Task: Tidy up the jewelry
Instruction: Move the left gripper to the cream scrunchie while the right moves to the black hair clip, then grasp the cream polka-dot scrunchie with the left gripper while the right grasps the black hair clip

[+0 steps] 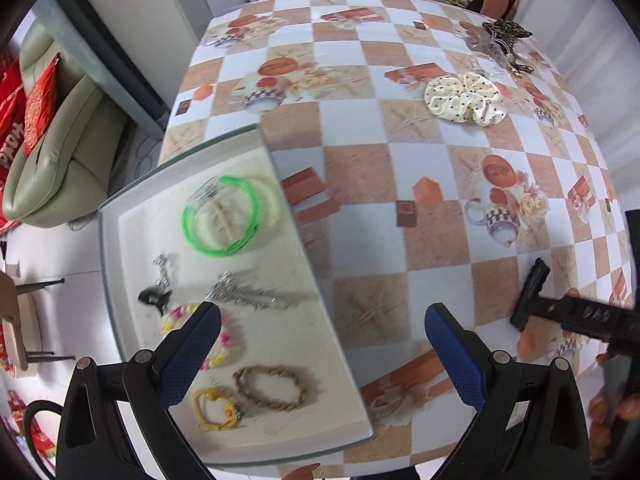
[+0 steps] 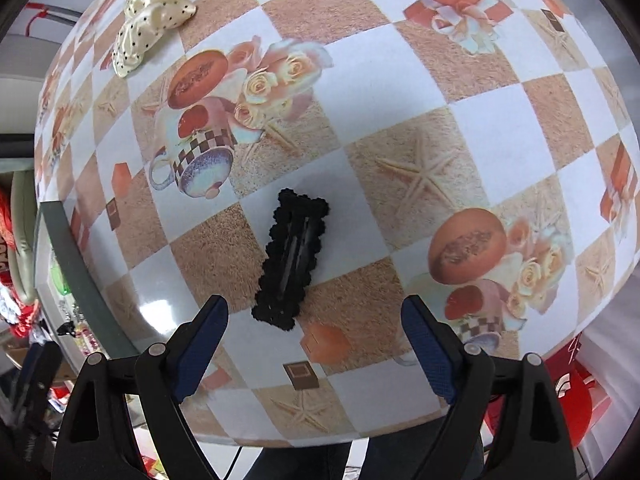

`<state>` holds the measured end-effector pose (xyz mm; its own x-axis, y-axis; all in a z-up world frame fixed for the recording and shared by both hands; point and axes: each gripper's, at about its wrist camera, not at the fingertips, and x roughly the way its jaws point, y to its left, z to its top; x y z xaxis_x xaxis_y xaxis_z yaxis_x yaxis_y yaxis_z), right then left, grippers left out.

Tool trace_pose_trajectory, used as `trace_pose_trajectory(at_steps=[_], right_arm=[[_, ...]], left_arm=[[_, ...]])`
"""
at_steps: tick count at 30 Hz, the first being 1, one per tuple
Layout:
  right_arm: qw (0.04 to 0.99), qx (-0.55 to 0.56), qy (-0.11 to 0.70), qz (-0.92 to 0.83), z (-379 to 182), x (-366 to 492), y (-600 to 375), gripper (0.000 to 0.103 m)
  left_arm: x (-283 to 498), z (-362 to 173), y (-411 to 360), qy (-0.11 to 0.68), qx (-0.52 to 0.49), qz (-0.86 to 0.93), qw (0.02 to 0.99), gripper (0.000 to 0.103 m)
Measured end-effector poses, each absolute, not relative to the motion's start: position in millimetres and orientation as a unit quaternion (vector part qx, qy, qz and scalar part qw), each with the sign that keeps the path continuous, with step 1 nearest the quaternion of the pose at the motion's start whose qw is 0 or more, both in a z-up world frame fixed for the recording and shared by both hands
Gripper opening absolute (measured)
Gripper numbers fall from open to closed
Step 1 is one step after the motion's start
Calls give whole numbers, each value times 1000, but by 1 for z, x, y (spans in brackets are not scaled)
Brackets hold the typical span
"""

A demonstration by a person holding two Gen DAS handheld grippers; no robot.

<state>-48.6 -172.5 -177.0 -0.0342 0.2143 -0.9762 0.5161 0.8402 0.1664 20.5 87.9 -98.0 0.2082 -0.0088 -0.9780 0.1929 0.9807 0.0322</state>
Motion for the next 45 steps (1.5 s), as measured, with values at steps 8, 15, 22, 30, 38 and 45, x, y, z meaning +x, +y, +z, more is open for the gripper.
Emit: trace_pose_trajectory(at_steps=[8,15,22,30,38,45], right_arm=[[669,158,715,-128,-191,-40,-142,91],[694,95,703,-120,-189,-43,-135,91],[700,91,697,-128,-187,-48,-174,91],[709,86,693,-98,-183,-46,-213,76],[737,-7,675,-24,-168,-27,-179,73],[737,-65,672,36,-179,-14,-144,73]], left_arm=[[46,-106,66,632,74,-81,767,103],[71,-107,36,625,69,-110,770,103],[97,-117,-1,631,51,-136,762,103],[143,-138,-38,645,-6,-146,750,103],[184,-159,-64,655,-36,-137,742,103],[203,-182,-79,664,-25,-113,739,103]])
